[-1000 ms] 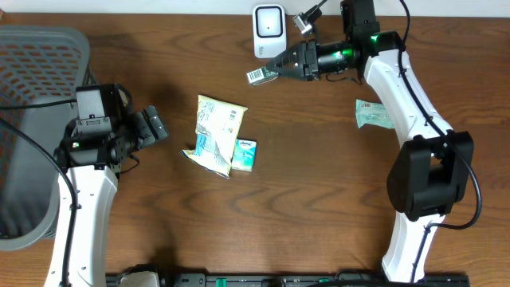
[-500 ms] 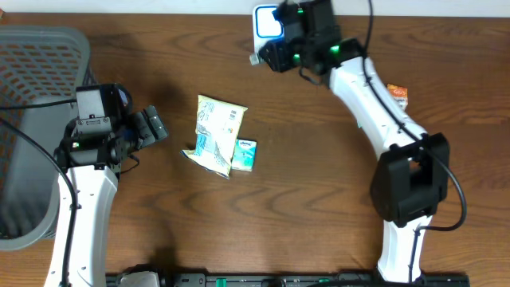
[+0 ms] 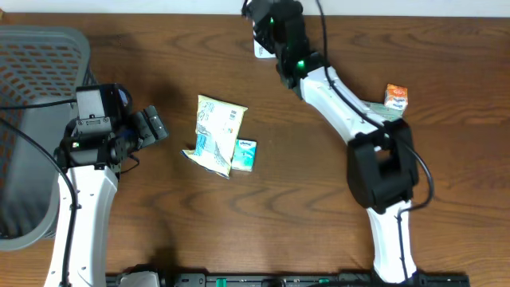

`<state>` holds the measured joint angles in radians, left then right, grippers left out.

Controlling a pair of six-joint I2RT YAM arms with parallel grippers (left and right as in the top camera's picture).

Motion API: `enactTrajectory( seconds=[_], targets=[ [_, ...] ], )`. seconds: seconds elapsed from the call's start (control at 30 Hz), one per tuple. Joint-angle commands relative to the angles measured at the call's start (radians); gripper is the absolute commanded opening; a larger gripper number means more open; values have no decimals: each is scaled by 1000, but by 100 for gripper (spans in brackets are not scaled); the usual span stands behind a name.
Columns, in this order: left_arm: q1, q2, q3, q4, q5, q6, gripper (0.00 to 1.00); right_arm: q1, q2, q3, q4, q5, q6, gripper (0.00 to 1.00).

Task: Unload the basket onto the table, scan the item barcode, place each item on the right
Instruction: 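Raise the Zam-Buk box barcode up to the white scanner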

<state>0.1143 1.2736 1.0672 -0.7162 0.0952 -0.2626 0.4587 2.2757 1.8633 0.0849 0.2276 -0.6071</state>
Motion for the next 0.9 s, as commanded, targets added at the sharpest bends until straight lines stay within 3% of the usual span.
enactTrajectory(
  seconds=[0.0, 0.2, 0.87],
  targets=[
    [3, 2, 1, -1, -1, -2, 98, -2, 57, 2, 71, 33, -272, 43],
    [3, 2, 1, -1, -1, -2, 98, -5, 125, 2, 197, 39, -502, 41],
    [3, 2, 1, -1, -1, -2, 98, -30, 154, 2, 233, -10, -481, 50]
  ],
)
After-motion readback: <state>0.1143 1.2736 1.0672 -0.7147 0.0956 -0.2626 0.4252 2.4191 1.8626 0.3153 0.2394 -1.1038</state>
